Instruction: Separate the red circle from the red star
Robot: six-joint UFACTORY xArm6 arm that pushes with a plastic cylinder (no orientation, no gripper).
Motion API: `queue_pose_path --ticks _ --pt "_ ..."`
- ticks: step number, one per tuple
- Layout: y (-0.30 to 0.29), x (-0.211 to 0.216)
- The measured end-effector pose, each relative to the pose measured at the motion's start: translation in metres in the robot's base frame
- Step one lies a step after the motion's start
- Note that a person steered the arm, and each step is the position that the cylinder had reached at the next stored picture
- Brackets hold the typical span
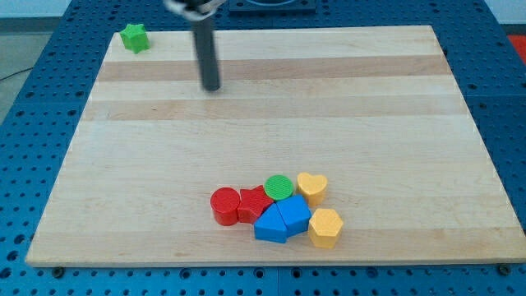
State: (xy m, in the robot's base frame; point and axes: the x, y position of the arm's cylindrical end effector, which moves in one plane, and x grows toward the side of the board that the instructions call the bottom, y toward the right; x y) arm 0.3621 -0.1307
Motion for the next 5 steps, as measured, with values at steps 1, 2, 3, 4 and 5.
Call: queue_pose_path --ticks 1,2,3,4,5 --pt "-0.034 0.059" --pt "-0.028 0.137" --pt "-0.022 0.199" --pt "0.006 0.221" --pt "0.047 0.223"
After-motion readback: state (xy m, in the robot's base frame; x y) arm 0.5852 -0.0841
